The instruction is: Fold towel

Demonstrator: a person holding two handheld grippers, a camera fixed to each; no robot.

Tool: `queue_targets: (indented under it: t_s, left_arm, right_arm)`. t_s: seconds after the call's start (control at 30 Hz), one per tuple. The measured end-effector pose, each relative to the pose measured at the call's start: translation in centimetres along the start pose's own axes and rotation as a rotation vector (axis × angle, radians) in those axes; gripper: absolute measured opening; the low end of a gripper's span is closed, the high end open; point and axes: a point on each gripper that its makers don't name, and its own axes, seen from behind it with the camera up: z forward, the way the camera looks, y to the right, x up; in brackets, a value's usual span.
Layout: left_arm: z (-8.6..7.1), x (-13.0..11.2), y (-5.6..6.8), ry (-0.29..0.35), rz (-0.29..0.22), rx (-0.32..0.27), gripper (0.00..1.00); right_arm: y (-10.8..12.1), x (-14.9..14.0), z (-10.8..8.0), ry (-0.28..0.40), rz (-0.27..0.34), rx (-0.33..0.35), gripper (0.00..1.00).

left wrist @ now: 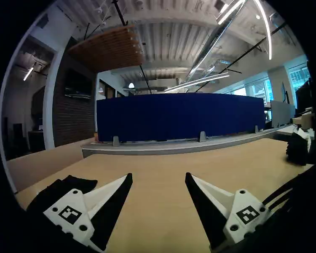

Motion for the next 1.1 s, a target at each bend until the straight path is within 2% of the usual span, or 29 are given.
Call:
queue_targets:
  t_s: [0.3, 0.57, 1.1]
  left_arm:
    - [0.1, -0.4, 0.1, 0.006, -0.035, -0.006, 0.93]
    - [-0.1, 0.0, 0.2, 0.020, -0.039, -0.019, 0.93]
    - [-0.2, -0.2, 0.4, 0.021, -0.041, -0.030, 0.93]
  right_arm:
    - [-0.1, 0.5, -0.1, 0.004, -0.002, 0.002, 1.00]
    - [0.0, 1.0, -0.4, 0.012, 0.012, 0.010, 1.00]
    - [2.2, 0.6, 0.1, 0.048, 0.020, -0.008, 1.00]
